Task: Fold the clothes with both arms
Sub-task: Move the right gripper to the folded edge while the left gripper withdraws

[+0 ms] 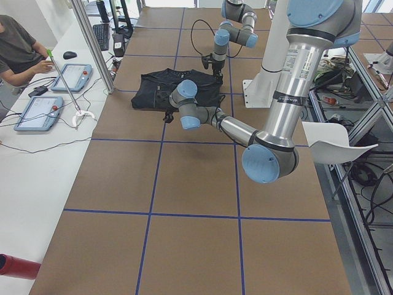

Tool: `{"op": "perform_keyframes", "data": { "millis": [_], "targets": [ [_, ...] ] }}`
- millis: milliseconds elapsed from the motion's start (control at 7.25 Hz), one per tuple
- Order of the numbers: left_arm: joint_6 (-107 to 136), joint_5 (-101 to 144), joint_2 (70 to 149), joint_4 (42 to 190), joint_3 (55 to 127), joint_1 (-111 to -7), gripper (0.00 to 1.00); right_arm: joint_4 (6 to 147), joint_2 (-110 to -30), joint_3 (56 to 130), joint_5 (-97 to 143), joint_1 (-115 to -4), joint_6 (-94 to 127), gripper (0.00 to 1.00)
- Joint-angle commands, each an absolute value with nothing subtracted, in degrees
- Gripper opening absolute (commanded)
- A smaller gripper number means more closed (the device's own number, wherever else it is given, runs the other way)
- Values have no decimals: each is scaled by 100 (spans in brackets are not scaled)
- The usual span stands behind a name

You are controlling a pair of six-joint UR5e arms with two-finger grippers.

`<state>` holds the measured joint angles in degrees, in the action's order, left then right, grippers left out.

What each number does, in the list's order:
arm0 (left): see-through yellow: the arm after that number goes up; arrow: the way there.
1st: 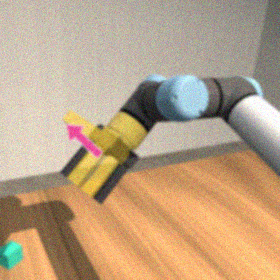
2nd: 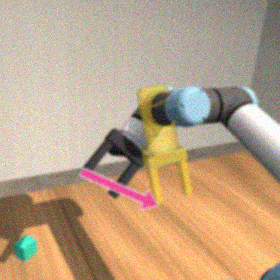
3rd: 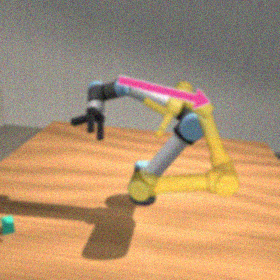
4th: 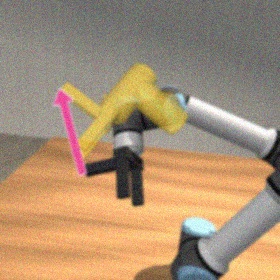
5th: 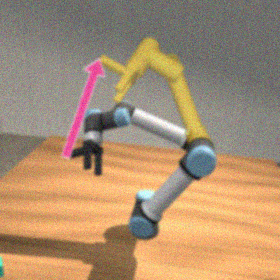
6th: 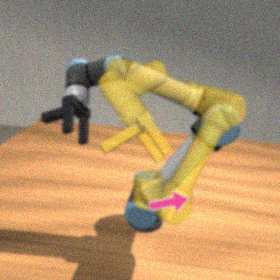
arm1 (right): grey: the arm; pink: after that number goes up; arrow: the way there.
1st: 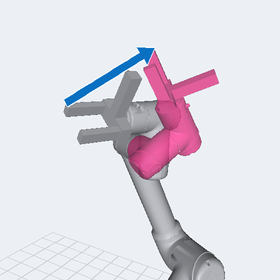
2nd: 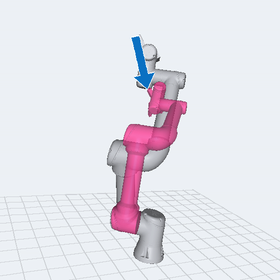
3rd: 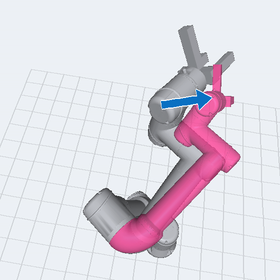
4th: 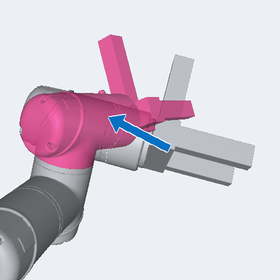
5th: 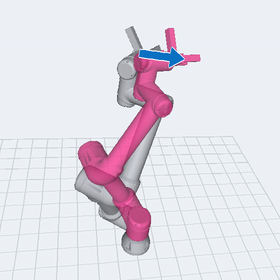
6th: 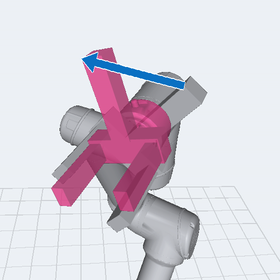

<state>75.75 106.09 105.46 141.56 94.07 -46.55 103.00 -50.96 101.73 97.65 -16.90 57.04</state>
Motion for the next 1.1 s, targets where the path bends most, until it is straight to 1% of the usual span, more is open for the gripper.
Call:
{"op": "perform_keyframes", "data": {
  "millis": [0, 138, 276, 414, 552, 966],
  "targets": [
    [7734, 10600, 10486, 14159, 9413, -4632, 99, 10371, -5089, 10125, 9738, -1548, 5502, 73],
    [7743, 10600, 10485, 14159, 9413, -4632, 99, 10371, -5080, 10125, 9738, -1495, 5502, 72],
    [7743, 10600, 10485, 14159, 9422, -4632, 99, 10362, -5089, 10116, 9730, -1477, 5502, 68],
    [7752, 10600, 10485, 14159, 9413, -4632, 99, 10362, -5089, 10116, 9721, -1477, 5502, 33],
    [7752, 10600, 10485, 14159, 9413, -4632, 99, 10371, -5089, 10108, 9660, -1485, 5502, 0],
    [7752, 10591, 10485, 14159, 9396, -4606, 99, 10380, -5080, 10221, 9746, -1695, 5493, 0]
  ]
}}
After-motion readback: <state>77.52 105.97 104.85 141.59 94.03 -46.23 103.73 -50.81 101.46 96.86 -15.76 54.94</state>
